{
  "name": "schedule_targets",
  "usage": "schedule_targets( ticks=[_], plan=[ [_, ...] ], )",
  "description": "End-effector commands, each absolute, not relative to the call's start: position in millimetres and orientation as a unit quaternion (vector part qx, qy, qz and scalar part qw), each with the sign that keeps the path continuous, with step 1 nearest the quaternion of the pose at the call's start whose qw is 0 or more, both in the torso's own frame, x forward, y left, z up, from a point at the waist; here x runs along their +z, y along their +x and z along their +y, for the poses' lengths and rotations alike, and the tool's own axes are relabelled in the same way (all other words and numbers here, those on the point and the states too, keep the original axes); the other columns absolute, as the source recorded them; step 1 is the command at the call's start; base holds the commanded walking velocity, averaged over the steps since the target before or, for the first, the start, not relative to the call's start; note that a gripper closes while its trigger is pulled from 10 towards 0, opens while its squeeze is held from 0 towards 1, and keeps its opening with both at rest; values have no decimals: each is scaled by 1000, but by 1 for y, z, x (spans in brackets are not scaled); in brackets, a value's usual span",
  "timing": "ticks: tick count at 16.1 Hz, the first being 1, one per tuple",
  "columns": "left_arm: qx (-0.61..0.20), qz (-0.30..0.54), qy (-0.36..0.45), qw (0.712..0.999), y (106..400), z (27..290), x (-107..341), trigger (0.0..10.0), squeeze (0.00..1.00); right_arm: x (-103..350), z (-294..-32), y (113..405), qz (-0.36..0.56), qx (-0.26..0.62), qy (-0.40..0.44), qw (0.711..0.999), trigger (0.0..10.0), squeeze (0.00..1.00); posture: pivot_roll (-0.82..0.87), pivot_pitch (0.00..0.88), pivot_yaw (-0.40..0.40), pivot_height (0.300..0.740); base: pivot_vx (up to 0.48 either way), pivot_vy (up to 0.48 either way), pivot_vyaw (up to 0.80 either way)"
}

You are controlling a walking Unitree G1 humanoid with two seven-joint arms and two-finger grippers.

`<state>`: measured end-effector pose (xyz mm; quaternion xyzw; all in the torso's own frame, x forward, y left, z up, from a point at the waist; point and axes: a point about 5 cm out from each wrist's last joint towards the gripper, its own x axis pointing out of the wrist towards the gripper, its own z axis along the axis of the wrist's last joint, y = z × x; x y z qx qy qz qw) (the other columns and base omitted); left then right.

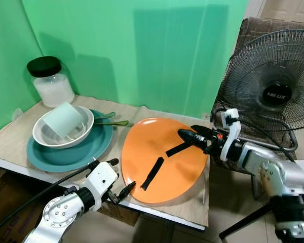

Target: Setting the table

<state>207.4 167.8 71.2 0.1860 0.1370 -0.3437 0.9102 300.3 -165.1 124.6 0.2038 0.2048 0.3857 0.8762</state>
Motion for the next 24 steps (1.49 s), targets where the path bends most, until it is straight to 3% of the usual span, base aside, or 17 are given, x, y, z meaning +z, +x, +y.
schedule_targets(
  ticks=[1,7,8,9,10,24],
  plan=[
    [-340,171,193,905,203,169,57,10000,0,117,-157,297,246,401,228,852,10000,0,-59,0,-8,740,0,0,0],
    [-332,164,193,909,204,168,56,10000,0,111,-159,296,347,387,281,807,10000,0,-53,0,-27,740,0,0,0],
    [-331,163,193,909,204,168,56,10000,0,113,-159,297,349,387,291,802,7373,0,-53,0,-28,740,0,0,0],
    [-330,163,193,910,204,167,55,10000,0,117,-159,298,345,390,302,798,2510,0,-54,0,-29,740,0,0,0],
    [-330,162,193,910,204,166,55,10000,0,119,-158,299,344,393,309,795,0,0,-55,0,-28,740,0,0,0],
    [-321,150,208,912,208,167,56,10000,0,120,-158,302,343,390,304,799,0,0,-52,0,-33,740,0,0,0]
  ],
)
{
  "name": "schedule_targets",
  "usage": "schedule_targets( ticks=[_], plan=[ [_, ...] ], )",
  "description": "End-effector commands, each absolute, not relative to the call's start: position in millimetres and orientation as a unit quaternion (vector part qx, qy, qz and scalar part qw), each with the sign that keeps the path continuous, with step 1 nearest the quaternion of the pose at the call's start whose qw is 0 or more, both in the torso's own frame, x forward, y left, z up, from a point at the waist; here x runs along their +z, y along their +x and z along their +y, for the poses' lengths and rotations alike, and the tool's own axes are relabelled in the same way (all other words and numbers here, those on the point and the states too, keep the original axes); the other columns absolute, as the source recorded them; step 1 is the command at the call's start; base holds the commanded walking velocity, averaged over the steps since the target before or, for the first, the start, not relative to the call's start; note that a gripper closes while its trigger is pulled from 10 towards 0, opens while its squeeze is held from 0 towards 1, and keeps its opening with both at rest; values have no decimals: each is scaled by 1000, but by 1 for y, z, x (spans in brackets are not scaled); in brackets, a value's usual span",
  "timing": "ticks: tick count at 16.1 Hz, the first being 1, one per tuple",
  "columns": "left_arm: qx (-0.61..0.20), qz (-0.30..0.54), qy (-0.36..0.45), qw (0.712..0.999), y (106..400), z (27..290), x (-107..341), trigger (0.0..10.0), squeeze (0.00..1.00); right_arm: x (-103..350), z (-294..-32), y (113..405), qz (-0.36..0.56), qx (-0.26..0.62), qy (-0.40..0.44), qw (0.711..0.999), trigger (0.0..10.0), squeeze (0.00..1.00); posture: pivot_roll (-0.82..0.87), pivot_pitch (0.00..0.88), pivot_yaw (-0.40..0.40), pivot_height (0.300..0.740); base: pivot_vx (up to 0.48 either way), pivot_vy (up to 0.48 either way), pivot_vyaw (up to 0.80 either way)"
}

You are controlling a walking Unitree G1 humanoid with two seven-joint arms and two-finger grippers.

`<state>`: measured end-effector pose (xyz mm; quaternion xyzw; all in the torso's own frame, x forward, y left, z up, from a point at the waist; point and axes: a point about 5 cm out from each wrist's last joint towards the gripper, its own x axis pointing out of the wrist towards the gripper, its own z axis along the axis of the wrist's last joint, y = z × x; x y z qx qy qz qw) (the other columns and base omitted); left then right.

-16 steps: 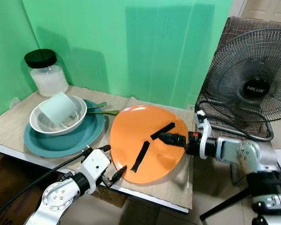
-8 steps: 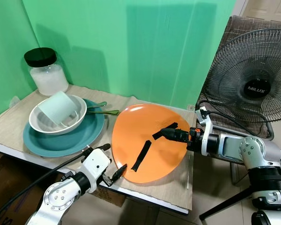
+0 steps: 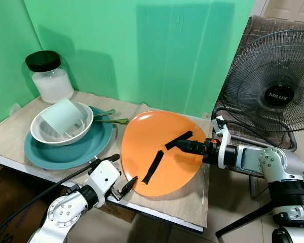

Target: Setting the table

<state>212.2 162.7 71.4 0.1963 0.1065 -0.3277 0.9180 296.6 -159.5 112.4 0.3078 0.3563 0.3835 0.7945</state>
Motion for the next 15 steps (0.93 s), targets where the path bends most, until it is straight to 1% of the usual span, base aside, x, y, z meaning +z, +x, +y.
schedule_targets(
  ticks=[1,6,9,10,13,14,15],
  plan=[
    [-321,148,210,912,209,167,57,10000,0,121,-158,302,342,390,307,798,0,0,-51,0,-33,740,0,0,0],
    [-314,124,227,913,214,168,69,10000,0,123,-159,304,329,393,311,801,0,0,-46,0,-31,740,0,0,0],
    [-310,116,234,914,218,170,75,10000,0,123,-157,304,325,398,316,797,0,0,-41,0,-29,740,0,0,0],
    [-303,110,230,918,220,172,79,10000,0,125,-158,305,321,397,324,797,0,0,-40,0,-28,740,0,0,0],
    [-261,78,189,943,227,177,97,10000,0,134,-159,308,303,398,342,795,0,0,-34,0,-22,740,0,0,0],
    [-244,54,168,954,230,179,109,10000,0,140,-159,307,289,401,344,798,0,0,-33,0,-20,740,0,0,0],
    [-233,31,138,962,232,180,123,10000,0,147,-159,308,260,402,342,808,0,0,-30,0,-15,740,0,0,0]
  ],
)
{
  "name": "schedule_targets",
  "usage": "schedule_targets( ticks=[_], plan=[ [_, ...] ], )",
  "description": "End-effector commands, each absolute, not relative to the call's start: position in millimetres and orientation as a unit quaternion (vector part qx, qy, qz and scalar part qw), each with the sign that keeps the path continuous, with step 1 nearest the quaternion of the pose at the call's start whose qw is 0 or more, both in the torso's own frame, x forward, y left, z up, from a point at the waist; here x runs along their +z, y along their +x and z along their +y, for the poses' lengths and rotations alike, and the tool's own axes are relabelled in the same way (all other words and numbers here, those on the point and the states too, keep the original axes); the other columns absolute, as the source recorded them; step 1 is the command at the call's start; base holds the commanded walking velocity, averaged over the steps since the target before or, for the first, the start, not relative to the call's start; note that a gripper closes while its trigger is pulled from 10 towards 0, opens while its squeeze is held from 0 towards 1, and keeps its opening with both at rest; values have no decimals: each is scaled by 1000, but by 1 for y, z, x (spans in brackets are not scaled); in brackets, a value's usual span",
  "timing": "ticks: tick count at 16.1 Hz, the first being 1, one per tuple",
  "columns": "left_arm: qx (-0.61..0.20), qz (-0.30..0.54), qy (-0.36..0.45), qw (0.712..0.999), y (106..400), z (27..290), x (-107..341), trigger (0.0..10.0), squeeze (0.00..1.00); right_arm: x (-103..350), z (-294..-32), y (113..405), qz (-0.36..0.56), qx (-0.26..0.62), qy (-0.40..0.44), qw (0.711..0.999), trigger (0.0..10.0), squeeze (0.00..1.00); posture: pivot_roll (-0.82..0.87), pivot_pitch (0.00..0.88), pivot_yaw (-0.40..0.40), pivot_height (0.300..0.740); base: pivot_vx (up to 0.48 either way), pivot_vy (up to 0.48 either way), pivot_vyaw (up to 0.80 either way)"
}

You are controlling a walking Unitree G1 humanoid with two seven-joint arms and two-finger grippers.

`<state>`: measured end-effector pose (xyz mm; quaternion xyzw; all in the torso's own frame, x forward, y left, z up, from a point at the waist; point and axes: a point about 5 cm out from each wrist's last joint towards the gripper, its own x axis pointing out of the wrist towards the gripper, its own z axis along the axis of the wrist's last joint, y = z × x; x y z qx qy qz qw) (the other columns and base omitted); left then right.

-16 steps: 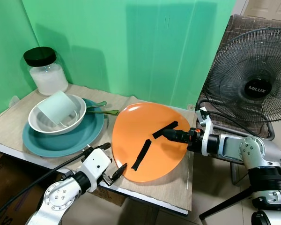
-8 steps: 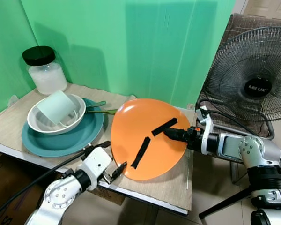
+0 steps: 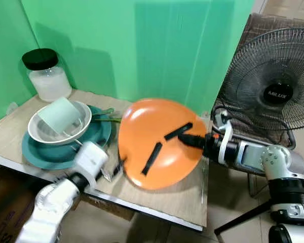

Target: Setting the table

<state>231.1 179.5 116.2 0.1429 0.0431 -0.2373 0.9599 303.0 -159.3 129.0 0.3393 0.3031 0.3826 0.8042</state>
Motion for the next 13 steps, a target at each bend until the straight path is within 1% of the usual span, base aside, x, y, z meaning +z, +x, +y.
schedule_targets(
  ticks=[1,2,3,4,5,6,7,9,10,13],
  plan=[
    [-229,17,125,965,234,180,132,10000,169,150,-160,307,244,399,342,815,0,0,-27,0,-10,740,0,0,0],
    [-220,-19,94,971,236,180,154,10000,1000,162,-163,302,195,396,342,829,0,0,-23,0,-1,740,0,0,0],
    [-217,-29,88,972,237,180,160,10000,1000,167,-165,300,178,394,341,835,0,0,-22,0,0,740,0,0,0],
    [-205,-44,84,974,238,179,169,10000,1000,178,-169,296,140,386,335,848,0,0,-20,0,2,740,0,0,0],
    [-194,-56,96,975,239,174,177,10000,824,197,-178,290,73,358,296,883,10000,0,-21,0,10,740,0,0,0],
    [-187,-60,103,975,240,168,182,10000,153,210,-183,283,32,334,259,906,10000,0,-21,0,14,740,0,0,0],
    [-184,-59,103,976,240,166,183,10000,0,213,-185,280,25,323,242,915,10000,0,-22,0,17,740,0,0,0],
    [-177,-55,106,977,239,162,184,10000,0,219,-183,269,0,303,190,934,10000,0,-37,0,38,740,0,0,0],
    [-165,-47,106,979,240,158,185,10000,0,227,-178,256,-36,291,165,942,10000,0,-42,0,44,740,0,0,0],
    [-134,-44,81,987,242,156,186,10000,0,228,-169,240,-61,248,146,956,10000,0,-64,0,65,740,0,0,0]
  ],
)
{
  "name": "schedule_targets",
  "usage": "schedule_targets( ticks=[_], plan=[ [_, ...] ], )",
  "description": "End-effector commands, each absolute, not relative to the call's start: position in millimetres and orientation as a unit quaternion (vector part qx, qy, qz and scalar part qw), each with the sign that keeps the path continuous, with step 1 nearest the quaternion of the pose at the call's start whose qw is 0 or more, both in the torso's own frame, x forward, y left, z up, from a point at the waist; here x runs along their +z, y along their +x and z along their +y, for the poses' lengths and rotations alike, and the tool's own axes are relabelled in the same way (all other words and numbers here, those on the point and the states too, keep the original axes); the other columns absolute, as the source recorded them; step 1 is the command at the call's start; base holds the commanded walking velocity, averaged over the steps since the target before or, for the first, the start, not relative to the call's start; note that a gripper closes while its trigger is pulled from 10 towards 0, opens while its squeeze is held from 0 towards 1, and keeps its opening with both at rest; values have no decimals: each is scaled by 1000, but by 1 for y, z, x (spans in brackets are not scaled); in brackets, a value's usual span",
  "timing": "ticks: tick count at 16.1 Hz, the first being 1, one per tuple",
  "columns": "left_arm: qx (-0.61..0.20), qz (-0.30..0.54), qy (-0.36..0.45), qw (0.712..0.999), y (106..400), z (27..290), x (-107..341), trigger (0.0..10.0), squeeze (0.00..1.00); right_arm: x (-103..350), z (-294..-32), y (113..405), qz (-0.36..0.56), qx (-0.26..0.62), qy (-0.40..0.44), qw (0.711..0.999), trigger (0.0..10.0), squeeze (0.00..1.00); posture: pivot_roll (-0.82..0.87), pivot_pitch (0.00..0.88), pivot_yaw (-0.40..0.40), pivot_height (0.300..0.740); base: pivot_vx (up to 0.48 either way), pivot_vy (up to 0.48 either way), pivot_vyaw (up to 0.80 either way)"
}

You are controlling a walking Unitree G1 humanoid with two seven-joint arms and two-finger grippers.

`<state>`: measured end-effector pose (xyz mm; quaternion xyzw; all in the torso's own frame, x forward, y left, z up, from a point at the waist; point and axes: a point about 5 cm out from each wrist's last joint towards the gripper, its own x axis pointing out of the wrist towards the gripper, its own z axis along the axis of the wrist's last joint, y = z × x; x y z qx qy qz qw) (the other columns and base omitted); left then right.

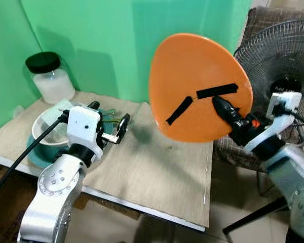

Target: Setting the table

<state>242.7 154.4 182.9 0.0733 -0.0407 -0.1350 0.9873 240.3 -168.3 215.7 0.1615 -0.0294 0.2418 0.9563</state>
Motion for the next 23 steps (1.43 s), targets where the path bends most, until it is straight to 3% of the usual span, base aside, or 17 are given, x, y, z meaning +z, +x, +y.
schedule_targets(
  ticks=[1,10,23],
  plan=[
    [-118,-40,75,989,246,154,184,10000,0,227,-163,234,-76,225,147,960,10000,0,-75,0,80,740,0,0,-800],
    [-99,-29,75,992,244,150,181,10000,0,217,-143,228,-70,233,184,952,10000,0,-56,0,61,740,0,0,-800],
    [-77,-18,55,995,232,154,178,10000,0,214,-139,230,-60,227,193,953,10000,0,-43,0,35,740,0,0,-800]
  ],
)
